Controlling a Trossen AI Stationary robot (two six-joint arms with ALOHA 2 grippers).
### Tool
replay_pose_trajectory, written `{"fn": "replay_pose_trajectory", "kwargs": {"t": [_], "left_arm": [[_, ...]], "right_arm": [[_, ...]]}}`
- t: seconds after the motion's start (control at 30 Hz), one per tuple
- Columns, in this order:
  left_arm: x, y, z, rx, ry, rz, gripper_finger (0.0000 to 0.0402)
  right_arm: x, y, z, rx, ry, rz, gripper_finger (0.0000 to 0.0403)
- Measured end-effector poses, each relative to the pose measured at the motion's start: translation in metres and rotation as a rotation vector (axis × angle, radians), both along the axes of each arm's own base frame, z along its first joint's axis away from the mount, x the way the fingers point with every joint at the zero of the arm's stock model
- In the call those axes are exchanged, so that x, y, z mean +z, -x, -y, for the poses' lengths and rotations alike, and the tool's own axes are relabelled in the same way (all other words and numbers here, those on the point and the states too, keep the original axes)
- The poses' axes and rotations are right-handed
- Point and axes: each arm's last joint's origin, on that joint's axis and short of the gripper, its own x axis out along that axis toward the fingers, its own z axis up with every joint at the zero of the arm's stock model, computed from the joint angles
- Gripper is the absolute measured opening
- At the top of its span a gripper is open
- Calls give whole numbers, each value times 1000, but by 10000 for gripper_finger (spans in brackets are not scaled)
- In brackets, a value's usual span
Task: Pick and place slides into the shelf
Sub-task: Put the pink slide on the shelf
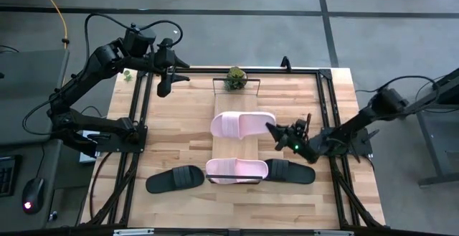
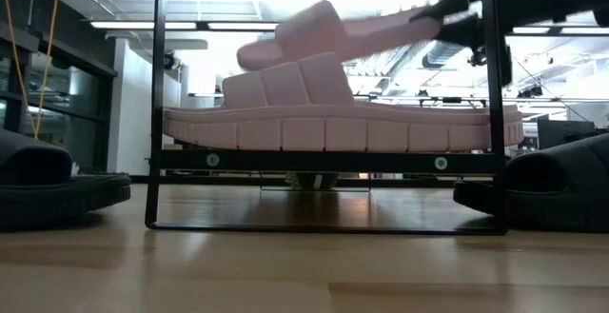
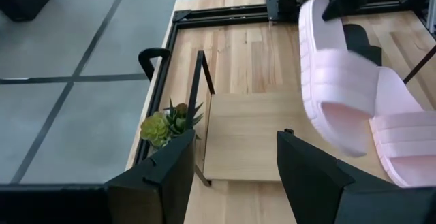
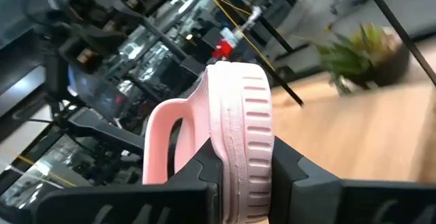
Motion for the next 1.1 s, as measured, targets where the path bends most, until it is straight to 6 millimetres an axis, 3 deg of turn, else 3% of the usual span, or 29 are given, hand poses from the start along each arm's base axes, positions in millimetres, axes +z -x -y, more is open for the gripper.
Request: {"fn": "replay_pose_trajectory", "kwargs": {"t": [0.47,0.8,1.1], "left_arm": [[-1,1,1,-5,5,-14,188],[-2,1,1,-5,16,-25,188],[-4,2,2,-5,29,-39,188]], "right_arm": [[-37,-8,-14,-7,-106,-7,37],[-56,-33,-31,5,-126,-31,40],[-59,-33,-38,39,-132,-37,42]]}}
